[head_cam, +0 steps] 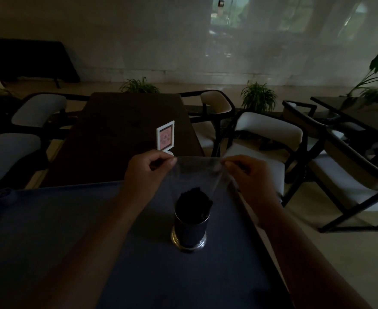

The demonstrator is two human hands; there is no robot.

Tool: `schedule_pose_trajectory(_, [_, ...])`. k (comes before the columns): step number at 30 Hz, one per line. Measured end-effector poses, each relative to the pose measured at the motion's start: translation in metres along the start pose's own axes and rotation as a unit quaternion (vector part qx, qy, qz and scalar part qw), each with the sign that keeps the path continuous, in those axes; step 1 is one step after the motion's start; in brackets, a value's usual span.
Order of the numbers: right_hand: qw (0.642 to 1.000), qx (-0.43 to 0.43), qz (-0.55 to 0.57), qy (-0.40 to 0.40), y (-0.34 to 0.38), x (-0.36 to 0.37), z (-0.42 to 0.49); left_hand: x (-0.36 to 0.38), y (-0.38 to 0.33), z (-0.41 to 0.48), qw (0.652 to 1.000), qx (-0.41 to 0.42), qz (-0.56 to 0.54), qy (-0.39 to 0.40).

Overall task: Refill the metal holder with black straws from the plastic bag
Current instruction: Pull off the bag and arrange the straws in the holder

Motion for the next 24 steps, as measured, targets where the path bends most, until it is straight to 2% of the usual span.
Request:
schedule_pose_trajectory(5, [0.999, -0.030, -0.017, 0.005, 0.020, -0.008, 0.007, -0.008, -0.016, 0.013, 0.999, 0.030, 0.001, -0.011])
schedule_pose_trajectory(12, [0.999, -0.033, 0.002, -0.028, 0.040, -0.024, 0.020, -0.018, -0.051, 0.031, 0.994, 0.101, 0.014, -0.031])
schedule_pose_trajectory(15, [0.996, -0.067, -0.017, -0.050, 0.047, -0.032, 0.025, -0.018, -0.059, 0.035, 0.993, 0.112, 0.019, -0.037])
schedule_pose_trajectory(21, [0.999, -0.005, -0.026, -0.021, 0.037, -0.030, 0.019, -0.012, -0.066, 0.032, 0.993, 0.106, 0.047, -0.025])
schedule_pose_trajectory(24, [0.996, -0.054, -0.056, -0.044, 0.058, -0.045, 0.028, -0.016, -0.085, 0.040, 0.988, 0.134, 0.060, -0.037])
Point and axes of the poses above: each hand's wrist, its own z-axis towards the middle knuckle, its own x-axis out of the palm, y = z × x, the point moved 4 cm from there along z, towards the middle knuckle, and after that the axes turned 2 degrees about x, right-handed, at the moved point
